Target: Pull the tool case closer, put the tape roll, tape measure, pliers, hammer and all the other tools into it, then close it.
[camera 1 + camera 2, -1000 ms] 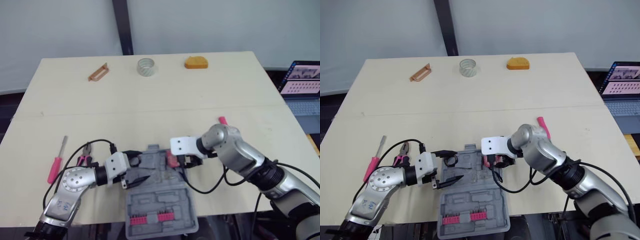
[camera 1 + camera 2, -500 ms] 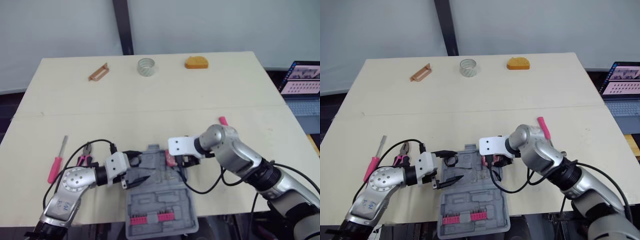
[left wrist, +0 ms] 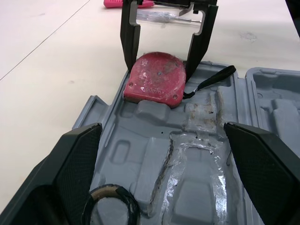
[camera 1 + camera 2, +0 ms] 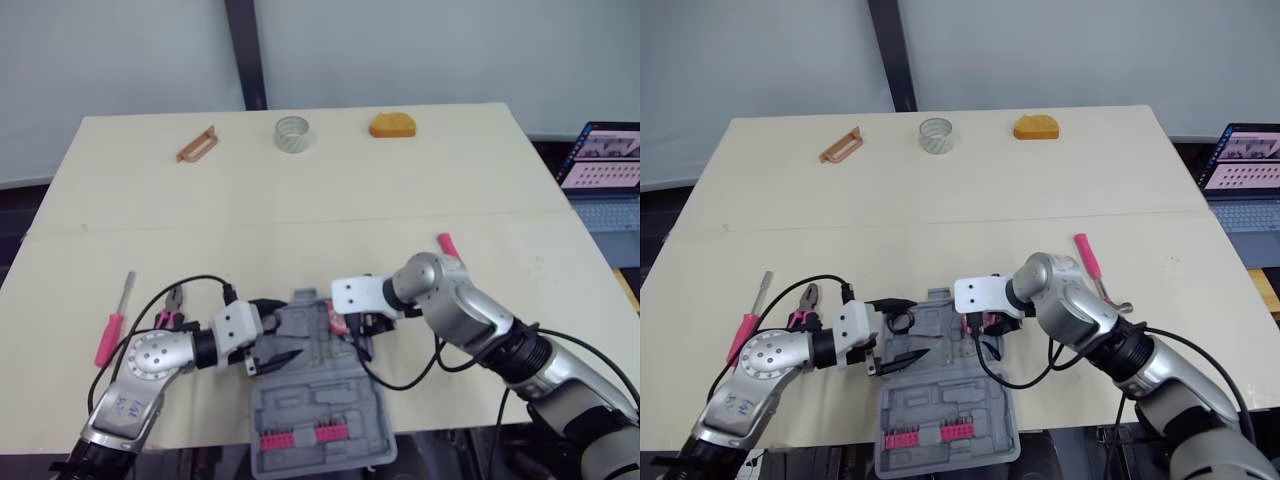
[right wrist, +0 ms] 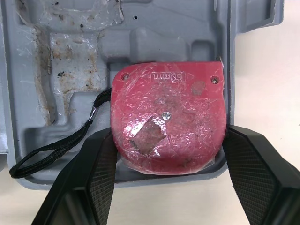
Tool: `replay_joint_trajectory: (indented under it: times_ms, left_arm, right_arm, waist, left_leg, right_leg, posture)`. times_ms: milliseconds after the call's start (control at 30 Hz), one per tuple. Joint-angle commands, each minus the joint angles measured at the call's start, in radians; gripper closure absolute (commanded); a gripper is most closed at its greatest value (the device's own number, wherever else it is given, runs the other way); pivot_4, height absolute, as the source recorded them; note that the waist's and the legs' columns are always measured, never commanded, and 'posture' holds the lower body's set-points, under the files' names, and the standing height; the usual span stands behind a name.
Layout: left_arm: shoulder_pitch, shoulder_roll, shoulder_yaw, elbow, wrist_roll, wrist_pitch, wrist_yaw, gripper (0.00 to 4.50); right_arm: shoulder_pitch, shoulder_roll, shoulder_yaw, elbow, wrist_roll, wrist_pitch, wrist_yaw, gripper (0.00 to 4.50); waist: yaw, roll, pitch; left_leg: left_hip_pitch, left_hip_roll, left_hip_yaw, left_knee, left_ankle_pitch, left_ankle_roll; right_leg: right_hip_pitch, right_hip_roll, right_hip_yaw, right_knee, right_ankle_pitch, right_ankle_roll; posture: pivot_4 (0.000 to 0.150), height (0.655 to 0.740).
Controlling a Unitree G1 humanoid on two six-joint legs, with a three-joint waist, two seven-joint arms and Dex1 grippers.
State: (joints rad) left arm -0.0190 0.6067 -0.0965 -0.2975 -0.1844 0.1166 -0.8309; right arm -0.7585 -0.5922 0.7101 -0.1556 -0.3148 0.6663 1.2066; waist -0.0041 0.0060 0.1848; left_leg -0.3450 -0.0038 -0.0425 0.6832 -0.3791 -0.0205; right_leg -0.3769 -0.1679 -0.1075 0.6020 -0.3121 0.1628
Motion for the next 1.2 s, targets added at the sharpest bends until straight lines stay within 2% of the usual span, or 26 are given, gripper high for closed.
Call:
replay_joint_trajectory:
  times_ms: [33, 833, 900, 933, 967, 1200]
  left_arm:
    - [-0.004, -0.005, 0.001, -0.038, -0.014, 0.005, 0.001, 0.00]
    - [0.023, -0.013, -0.014, -0.023, -0.005, -0.032, -0.005, 0.00]
    - [0.023, -0.014, -0.015, -0.019, -0.005, -0.036, -0.005, 0.00]
    - [0.022, -0.014, -0.016, -0.016, -0.005, -0.039, -0.005, 0.00]
    - [0.022, -0.014, -0.016, -0.012, -0.004, -0.042, -0.006, 0.00]
    - [0.019, -0.013, -0.019, 0.007, -0.005, -0.056, -0.011, 0.00]
  right_arm:
    - [0.003, 0.001, -0.015, -0.022, -0.003, -0.014, -0.005, 1.60]
    - [0.005, 0.001, -0.045, -0.040, 0.030, -0.022, -0.004, 1.60]
    - [0.006, 0.004, -0.049, -0.041, 0.032, -0.019, -0.008, 0.55]
    - [0.006, 0.004, -0.050, -0.043, 0.034, -0.017, -0.007, 0.22]
    - [0.005, 0.005, -0.051, -0.045, 0.037, -0.014, -0.005, 0.10]
    - [0.005, 0.003, -0.062, -0.057, 0.056, -0.004, -0.005, 0.10]
  waist:
    - [0.000, 0.000, 0.000]
    - [0.000, 0.000, 0.000]
    - [0.000, 0.000, 0.000]
    - [0.000, 0.000, 0.000]
    - [0.000, 0.000, 0.000]
    - [0.000, 0.000, 0.000]
  left_leg:
    - [0.000, 0.000, 0.000, 0.000, 0.000, 0.000]
    - [0.000, 0.000, 0.000, 0.000, 0.000, 0.000]
    - [0.000, 0.000, 0.000, 0.000, 0.000, 0.000]
    - [0.000, 0.000, 0.000, 0.000, 0.000, 0.000]
    - [0.000, 0.000, 0.000, 0.000, 0.000, 0.000]
    - [0.000, 0.000, 0.000, 0.000, 0.000, 0.000]
  right_leg:
    - [0.000, 0.000, 0.000, 0.000, 0.000, 0.000]
    - [0.000, 0.000, 0.000, 0.000, 0.000, 0.000]
    - [0.000, 0.000, 0.000, 0.000, 0.000, 0.000]
    - [0.000, 0.000, 0.000, 0.000, 0.000, 0.000]
    - [0.000, 0.000, 0.000, 0.000, 0.000, 0.000]
    - [0.000, 0.000, 0.000, 0.000, 0.000, 0.000]
  posture:
    - [0.150, 0.7400]
    - [0.150, 0.7400]
    - [0.150, 0.7400]
    - [0.150, 0.7400]
    - [0.150, 0.7400]
    - [0.150, 0.7400]
